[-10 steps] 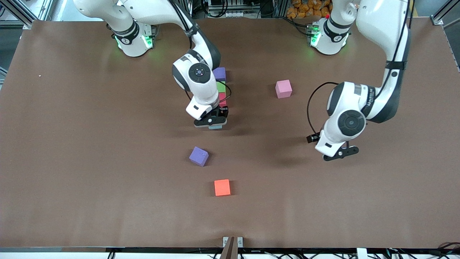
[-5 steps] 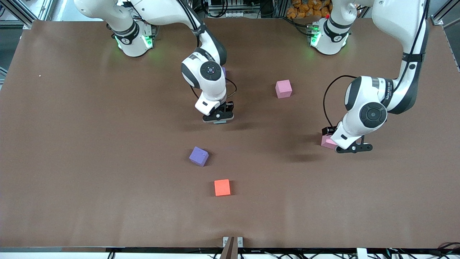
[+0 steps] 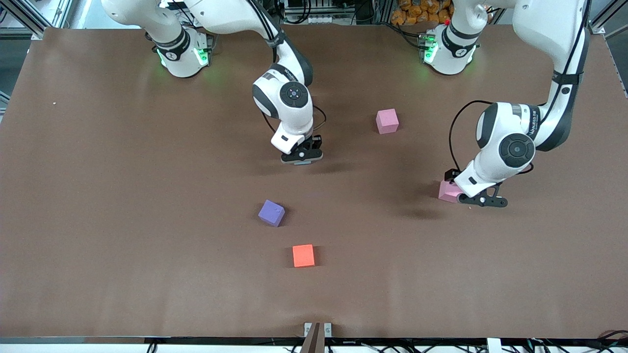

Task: Arrange blocks into number 1
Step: 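Grasp the pink cube with the left gripper while the right gripper withdraws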

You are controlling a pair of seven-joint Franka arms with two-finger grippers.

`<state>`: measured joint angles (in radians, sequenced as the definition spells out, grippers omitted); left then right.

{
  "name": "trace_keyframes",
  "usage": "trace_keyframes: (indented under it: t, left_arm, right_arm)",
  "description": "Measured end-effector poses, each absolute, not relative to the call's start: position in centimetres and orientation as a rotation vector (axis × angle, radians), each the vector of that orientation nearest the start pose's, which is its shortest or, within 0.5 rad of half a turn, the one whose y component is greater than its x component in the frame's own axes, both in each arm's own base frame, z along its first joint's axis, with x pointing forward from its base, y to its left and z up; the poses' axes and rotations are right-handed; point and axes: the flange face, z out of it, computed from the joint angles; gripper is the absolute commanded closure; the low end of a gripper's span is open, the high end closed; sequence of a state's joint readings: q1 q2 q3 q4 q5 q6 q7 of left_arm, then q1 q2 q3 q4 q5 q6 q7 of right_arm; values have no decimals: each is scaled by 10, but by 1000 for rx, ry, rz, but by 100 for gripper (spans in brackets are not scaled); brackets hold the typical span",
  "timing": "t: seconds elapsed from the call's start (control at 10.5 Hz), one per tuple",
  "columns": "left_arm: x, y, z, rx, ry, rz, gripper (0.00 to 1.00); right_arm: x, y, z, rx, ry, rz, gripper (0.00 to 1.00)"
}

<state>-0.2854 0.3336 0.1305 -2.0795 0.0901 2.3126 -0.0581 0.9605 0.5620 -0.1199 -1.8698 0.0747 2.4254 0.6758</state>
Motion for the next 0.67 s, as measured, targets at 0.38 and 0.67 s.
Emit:
trace_keyframes:
  t: [0.38,0.67]
  left_arm:
    - [565,-102,243,-3019,292,113,0]
    - [563,-103,227,-3014,303,146,0]
  right_arm:
    - [428,478,222,-3140,-129,-34,0]
    - [471,441,266,-3094,53,-92,0]
